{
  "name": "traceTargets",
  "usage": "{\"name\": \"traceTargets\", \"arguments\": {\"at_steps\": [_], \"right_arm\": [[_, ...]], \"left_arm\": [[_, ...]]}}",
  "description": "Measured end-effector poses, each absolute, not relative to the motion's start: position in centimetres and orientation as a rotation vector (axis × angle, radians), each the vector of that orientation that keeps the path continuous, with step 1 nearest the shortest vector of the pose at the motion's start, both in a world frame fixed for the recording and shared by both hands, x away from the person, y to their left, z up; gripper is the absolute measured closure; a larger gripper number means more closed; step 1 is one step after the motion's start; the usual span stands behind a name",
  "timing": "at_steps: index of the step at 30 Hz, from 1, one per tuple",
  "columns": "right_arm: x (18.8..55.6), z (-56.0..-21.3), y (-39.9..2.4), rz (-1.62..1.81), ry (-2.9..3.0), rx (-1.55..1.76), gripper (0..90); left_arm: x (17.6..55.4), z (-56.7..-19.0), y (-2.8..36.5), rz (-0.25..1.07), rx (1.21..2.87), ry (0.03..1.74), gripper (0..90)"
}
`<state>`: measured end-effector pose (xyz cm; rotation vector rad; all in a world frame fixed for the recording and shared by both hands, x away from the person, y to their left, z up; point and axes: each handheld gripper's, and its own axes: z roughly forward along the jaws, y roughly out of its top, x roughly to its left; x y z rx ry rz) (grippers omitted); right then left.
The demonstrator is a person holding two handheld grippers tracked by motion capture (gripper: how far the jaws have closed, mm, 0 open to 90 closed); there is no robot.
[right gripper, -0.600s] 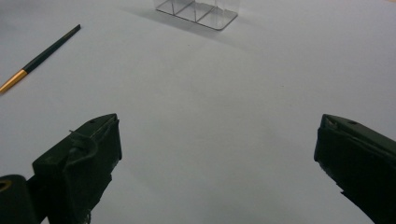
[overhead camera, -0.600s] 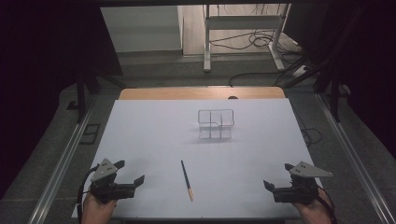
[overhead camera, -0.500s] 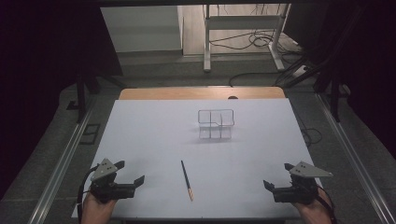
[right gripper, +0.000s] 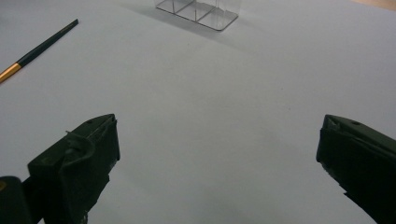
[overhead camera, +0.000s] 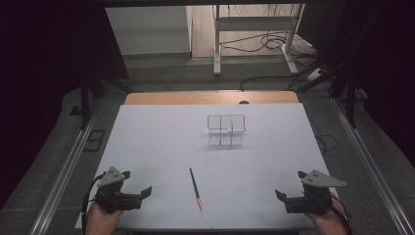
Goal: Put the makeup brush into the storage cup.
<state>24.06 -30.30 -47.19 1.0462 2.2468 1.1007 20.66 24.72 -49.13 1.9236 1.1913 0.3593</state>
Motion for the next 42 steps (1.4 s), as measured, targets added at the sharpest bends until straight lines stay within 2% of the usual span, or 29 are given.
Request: {"name": "traceTargets", "arguments": {"at_steps": [9,32,42], "right_arm": [[24.0,-47.0,-30.2,1.093,2.235,1.046,0.0],[23.9,-47.1,-29.6,1.082,2.243,1.025,0.0],[23.9,-47.2,-29.5,1.072,2.256,1.032,0.0]], "left_arm": [[20.8,-49.2,24.8,0.346,1.92,1.189,2.2],[22.1,-48.0,23.4,0.415,1.935,1.152,3.1],[22.7,-47.3,22.8,0.427,1.988,1.128,3.2]]}}
